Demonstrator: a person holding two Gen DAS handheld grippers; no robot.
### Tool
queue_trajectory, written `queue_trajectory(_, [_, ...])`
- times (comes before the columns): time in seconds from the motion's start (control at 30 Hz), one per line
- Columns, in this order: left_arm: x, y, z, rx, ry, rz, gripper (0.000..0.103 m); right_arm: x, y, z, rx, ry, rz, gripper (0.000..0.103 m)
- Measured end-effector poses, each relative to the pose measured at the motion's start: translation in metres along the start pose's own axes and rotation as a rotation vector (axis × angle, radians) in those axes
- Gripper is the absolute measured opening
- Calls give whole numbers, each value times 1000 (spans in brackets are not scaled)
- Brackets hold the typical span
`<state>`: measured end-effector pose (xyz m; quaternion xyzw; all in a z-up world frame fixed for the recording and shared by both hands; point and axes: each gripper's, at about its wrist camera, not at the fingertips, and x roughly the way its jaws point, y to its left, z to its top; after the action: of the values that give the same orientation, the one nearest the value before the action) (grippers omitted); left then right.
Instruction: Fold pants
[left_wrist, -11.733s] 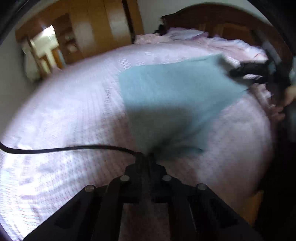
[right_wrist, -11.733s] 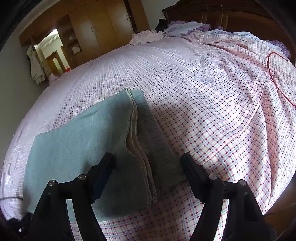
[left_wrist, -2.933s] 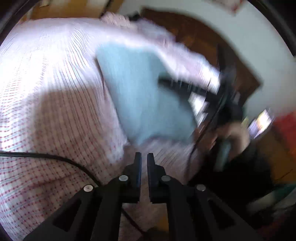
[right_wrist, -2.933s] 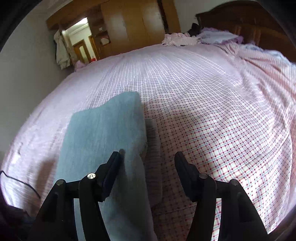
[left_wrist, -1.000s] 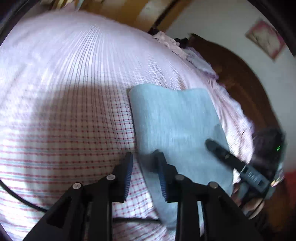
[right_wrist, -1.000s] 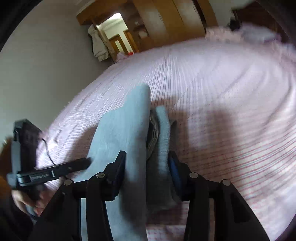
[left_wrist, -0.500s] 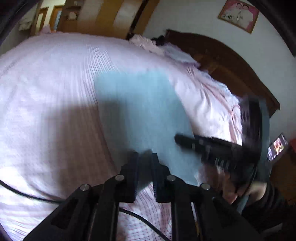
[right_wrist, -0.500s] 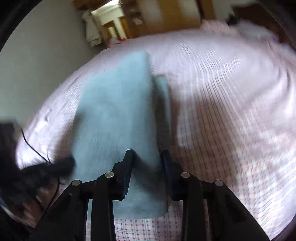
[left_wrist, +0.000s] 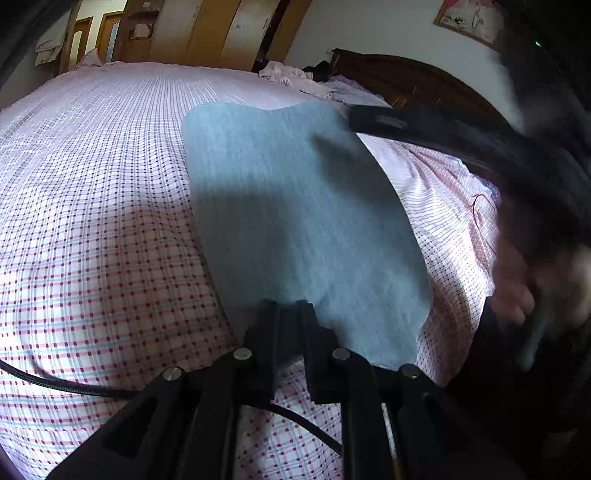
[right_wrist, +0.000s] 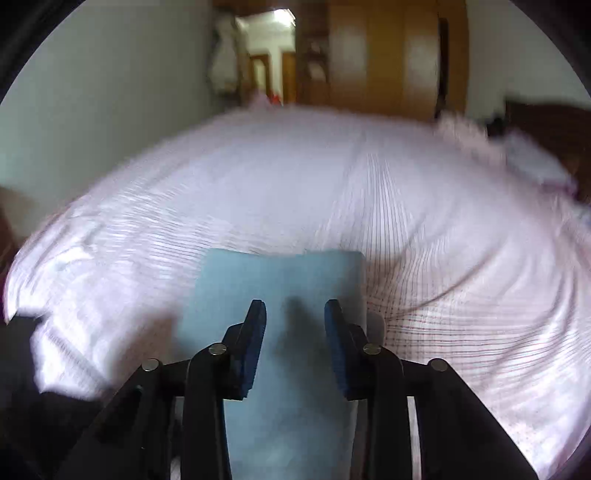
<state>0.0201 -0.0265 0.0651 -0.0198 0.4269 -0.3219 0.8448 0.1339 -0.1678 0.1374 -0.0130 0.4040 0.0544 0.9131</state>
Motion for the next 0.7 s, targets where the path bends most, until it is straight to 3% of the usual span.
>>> queue_trajectory(0.07, [0, 0, -1, -1, -3, 6, 12, 40, -31, -2, 87, 83, -15, 0])
queue_trajectory(0.17, [3, -3, 1, 3, 0, 10, 12, 56, -59, -6, 184, 107, -18, 0])
queue_trajectory(0.23, [5, -3, 2, 2, 6, 13, 12, 50, -62, -4, 161, 93, -134, 0])
queue_trajectory(0.27, [6, -2, 2, -1, 7, 11, 12, 44, -67, -5, 173, 84, -112, 0])
queue_trajectory(0.37, [9, 0, 6, -11, 11, 1, 12, 12, -80, -16, 242, 28, 59, 0])
queue_trajectory(0.5, [12, 2, 8, -16, 12, -5, 12, -35, -63, -55, 176, -22, 170, 0])
queue_trajectory(0.7, [11, 3, 4, -14, 7, 2, 12, -67, -53, -97, 123, -23, 90, 1])
